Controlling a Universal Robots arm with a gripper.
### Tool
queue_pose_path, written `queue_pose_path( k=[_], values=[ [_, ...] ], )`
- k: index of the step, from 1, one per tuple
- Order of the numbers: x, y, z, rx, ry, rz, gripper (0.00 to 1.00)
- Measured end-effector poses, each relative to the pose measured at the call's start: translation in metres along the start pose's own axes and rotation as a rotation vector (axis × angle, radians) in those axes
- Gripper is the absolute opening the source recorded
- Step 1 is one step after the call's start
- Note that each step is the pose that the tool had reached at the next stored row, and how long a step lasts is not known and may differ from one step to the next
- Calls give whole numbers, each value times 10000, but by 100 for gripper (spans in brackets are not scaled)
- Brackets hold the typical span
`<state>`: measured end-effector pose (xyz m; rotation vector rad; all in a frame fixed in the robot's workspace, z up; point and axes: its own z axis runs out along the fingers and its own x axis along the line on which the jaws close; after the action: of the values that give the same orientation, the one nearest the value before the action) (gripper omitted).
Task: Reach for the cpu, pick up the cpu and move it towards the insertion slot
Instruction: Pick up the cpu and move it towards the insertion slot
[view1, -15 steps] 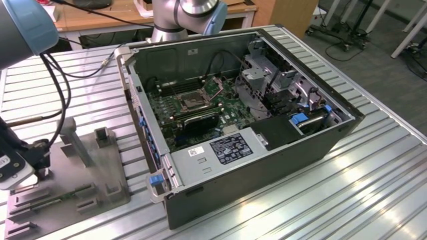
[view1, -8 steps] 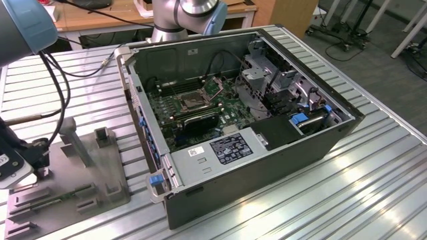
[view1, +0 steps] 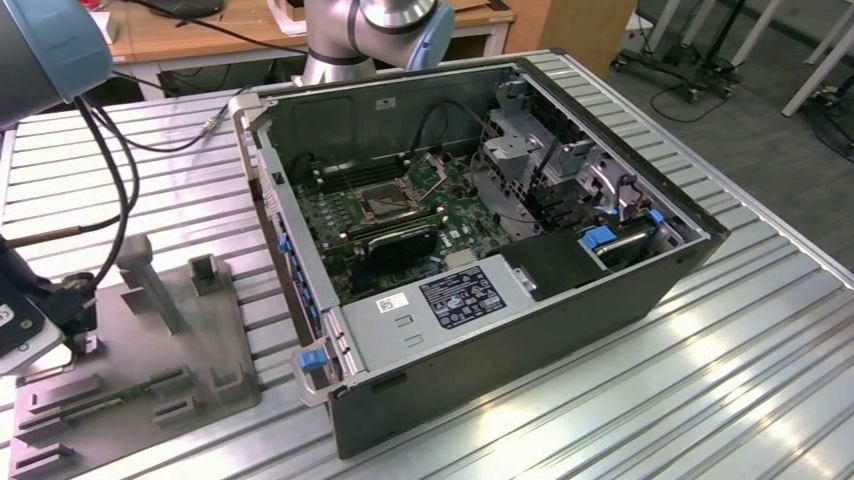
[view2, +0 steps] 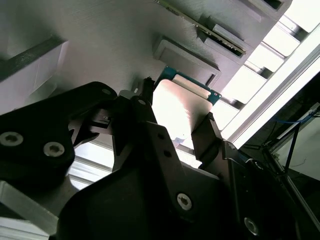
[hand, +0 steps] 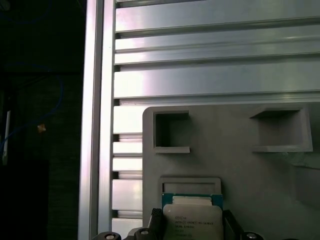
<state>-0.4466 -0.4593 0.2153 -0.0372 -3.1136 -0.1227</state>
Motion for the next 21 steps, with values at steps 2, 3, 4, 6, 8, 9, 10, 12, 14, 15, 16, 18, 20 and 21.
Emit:
queue_pose_path(
  k=[2, 3, 4, 6, 8, 9, 10, 12, 14, 15, 16, 18, 20, 21],
  values=[
    [1, 1, -14, 1, 1, 0, 54],
    [0, 1, -19, 0, 0, 0, 54],
    [1, 2, -26, -1, 0, 0, 54],
    [1, 3, -38, 0, 1, 0, 54],
    [1, 4, -49, 0, 0, 0, 54],
    [2, 4, -56, 0, 1, 0, 54],
    [2, 5, -62, 0, 0, 0, 54],
    [2, 6, -75, 0, 0, -1, 54],
    [2, 7, -88, 0, 0, -1, 54],
    [2, 7, -93, 0, 0, 0, 54],
    [3, 8, -99, 0, 1, 0, 54],
    [3, 9, -112, 0, 0, -1, 54],
    [3, 10, -129, 0, 0, -1, 54],
    [4, 11, -138, 0, 1, 0, 54]
  ],
)
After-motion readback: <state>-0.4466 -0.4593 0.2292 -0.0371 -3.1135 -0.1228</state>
